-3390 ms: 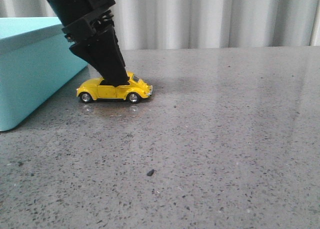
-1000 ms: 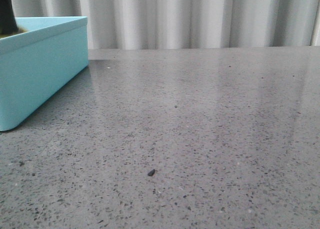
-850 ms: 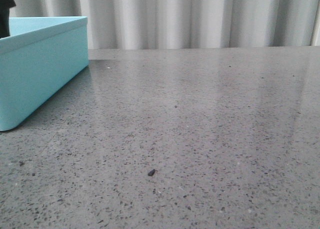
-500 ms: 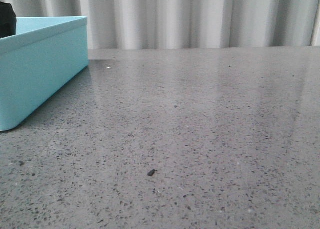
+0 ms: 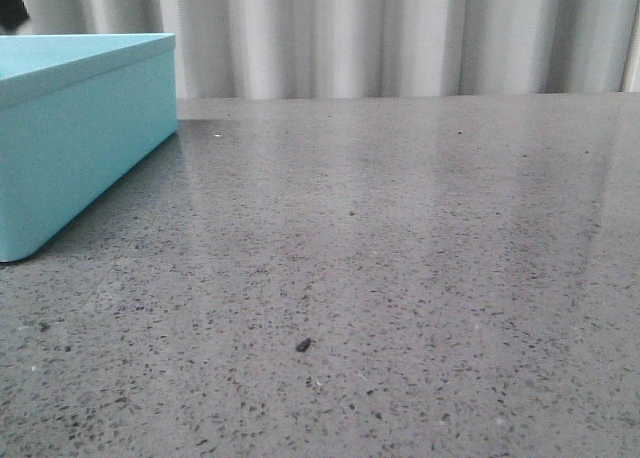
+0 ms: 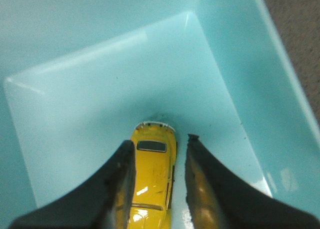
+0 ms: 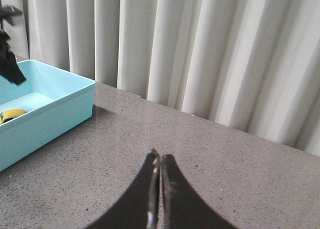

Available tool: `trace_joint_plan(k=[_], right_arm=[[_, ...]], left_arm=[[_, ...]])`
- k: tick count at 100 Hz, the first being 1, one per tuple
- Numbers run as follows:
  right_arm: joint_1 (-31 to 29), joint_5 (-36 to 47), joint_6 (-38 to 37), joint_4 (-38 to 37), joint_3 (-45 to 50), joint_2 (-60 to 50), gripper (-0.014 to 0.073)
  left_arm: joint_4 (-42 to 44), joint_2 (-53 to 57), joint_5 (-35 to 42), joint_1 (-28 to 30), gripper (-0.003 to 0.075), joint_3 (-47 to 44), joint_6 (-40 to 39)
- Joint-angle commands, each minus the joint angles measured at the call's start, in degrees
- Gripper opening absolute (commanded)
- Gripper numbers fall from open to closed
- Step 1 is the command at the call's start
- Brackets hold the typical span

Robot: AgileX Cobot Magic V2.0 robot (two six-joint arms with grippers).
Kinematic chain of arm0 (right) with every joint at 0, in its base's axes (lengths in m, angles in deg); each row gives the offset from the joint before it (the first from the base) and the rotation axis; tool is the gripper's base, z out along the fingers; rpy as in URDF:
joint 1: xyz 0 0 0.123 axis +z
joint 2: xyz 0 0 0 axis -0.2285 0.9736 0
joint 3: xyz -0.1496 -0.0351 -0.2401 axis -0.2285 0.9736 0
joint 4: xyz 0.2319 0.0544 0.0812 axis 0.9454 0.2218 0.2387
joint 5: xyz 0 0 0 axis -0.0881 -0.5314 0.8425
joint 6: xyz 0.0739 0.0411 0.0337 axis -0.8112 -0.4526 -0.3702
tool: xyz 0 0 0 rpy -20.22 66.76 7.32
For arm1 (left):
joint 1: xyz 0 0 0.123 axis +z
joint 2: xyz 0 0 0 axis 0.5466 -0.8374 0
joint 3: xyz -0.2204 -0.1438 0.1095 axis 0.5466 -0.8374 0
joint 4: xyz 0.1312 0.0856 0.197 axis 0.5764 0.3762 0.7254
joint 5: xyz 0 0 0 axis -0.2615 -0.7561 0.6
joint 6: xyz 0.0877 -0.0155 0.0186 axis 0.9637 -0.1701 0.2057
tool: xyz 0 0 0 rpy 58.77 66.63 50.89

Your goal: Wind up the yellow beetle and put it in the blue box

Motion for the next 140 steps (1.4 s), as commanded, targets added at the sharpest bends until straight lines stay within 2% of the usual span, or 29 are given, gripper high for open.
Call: trace_joint_plan(k=[1, 9, 21, 34, 51, 53, 80, 91, 107, 124, 131, 140], right_arm=[[0.11, 3.57, 0.57, 0.12, -1.23, 0.24, -0.0041], [0.11, 1.10, 0.57, 0.12, -1.23, 0.24, -0.0041], [0.11, -1.77, 0.57, -0.97, -0.62, -1.60, -0.0041], [0.11, -1.04, 0.57, -6.84, 2.64, -6.58, -0.0041], [0.11, 0.17, 0.57, -11.10, 9.21, -14.58, -0.0042], [0.11, 0.55, 0.57, -11.25, 10.02, -15.50, -0.0042], [0.11, 2.38, 0.57, -11.63, 14.75, -20.65, -0.0042], [1.40, 2.50, 0.57, -11.63, 14.75, -20.65, -0.0041], [4.71, 2.81, 0.57, -11.63, 14.75, -20.65, -0.0041], [5.30, 4.35, 0.57, -11.88, 14.75, -20.65, -0.0042], [5.30, 4.55, 0.57, -11.88, 14.75, -20.65, -0.0041], [5.30, 4.60, 0.57, -11.88, 14.75, -20.65, -0.0041]], left_arm=[[-2.63, 6.77, 3.23, 0.00, 0.0166, 1.34, -1.43], [-3.18, 11.00, 3.08, 0.00, 0.0166, 1.02, -4.68], [-3.61, 17.60, 2.50, -1.09, 0.0166, -1.04, -5.11], [-2.59, 25.99, 2.50, -3.16, 0.0153, -6.11, -4.66], [-2.53, 39.09, 6.13, -5.99, -0.0022, -18.14, -1.70], [-2.53, 40.81, 6.85, -6.10, -0.0020, -20.12, -1.70], [-2.72, 63.66, 26.73, -6.21, -0.0021, -49.07, -1.80], [-2.87, 69.74, 35.48, -6.21, -0.0021, -60.17, -1.80], [-2.87, 74.50, 52.32, -6.10, -0.0021, -73.70, -1.80], [-2.87, 74.60, 68.28, -6.10, -0.0021, -81.28, -1.80], [-3.00, 74.60, 71.09, -6.10, -0.0021, -82.31, -1.80], [-3.10, 74.60, 71.08, -6.10, -0.0021, -82.32, -1.80]])
